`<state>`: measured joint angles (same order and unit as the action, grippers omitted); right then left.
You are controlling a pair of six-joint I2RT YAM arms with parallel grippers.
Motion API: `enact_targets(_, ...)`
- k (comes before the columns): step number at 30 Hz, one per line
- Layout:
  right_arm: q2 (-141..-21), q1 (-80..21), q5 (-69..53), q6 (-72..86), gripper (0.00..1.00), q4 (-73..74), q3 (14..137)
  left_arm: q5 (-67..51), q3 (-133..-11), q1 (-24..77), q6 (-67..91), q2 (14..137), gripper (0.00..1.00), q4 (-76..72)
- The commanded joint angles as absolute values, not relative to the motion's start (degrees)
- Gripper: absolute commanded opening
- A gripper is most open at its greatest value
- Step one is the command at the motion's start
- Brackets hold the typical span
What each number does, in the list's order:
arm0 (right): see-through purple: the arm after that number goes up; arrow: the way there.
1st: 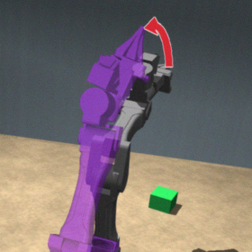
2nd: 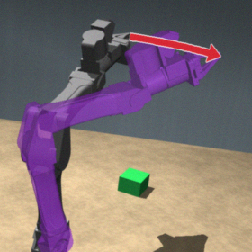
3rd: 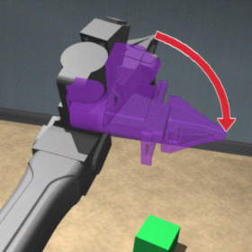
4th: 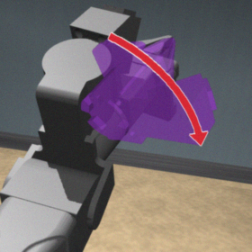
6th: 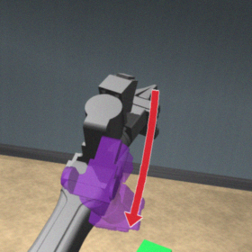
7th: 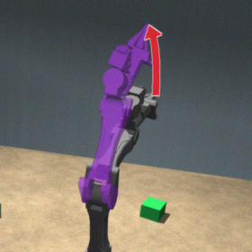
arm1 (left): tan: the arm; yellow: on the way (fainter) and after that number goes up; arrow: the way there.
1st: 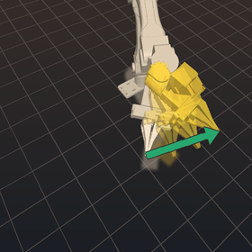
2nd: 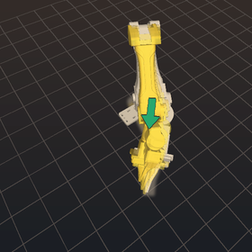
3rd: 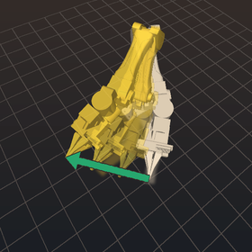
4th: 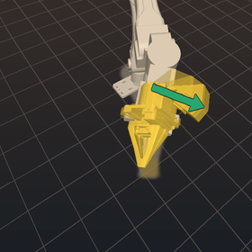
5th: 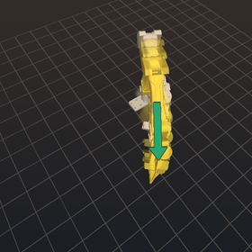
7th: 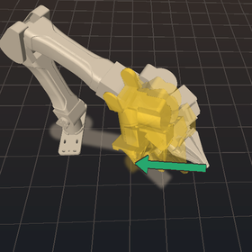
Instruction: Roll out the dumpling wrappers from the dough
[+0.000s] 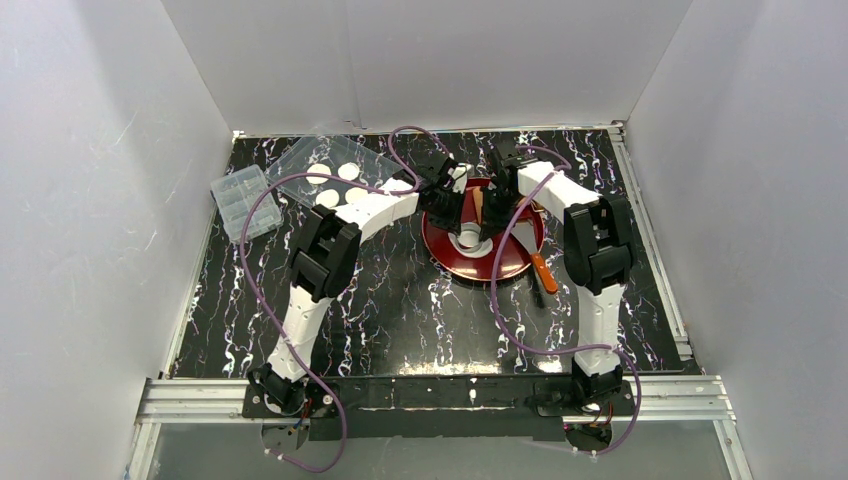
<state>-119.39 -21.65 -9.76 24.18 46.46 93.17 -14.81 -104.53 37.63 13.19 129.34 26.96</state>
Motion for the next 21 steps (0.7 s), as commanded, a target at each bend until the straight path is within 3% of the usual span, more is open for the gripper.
enact_targets(1, -120.18, -22.52, -9.64, 24.27, 0.01, 49.19, 92.69, -12.35, -100.78, 37.78, 9.68, 131.44, 0.00, 38.86)
enact_targets(7, -113.70, -23.90, -12.41, 28.12, 0.01, 43.44, 81.48, -11.55, -105.80, 37.19, 8.99, 133.80, 0.00, 40.65)
enact_targets(16, -121.64, -22.24, -8.51, 25.45, 0.01, 48.93, 95.56, -16.31, -96.84, 37.25, 10.20, 129.17, 0.00, 41.97)
enact_targets(21, -115.28, -22.85, -10.23, 29.01, 0.01, 44.10, 84.88, -12.96, -101.65, 36.88, 9.64, 131.06, 0.00, 42.15)
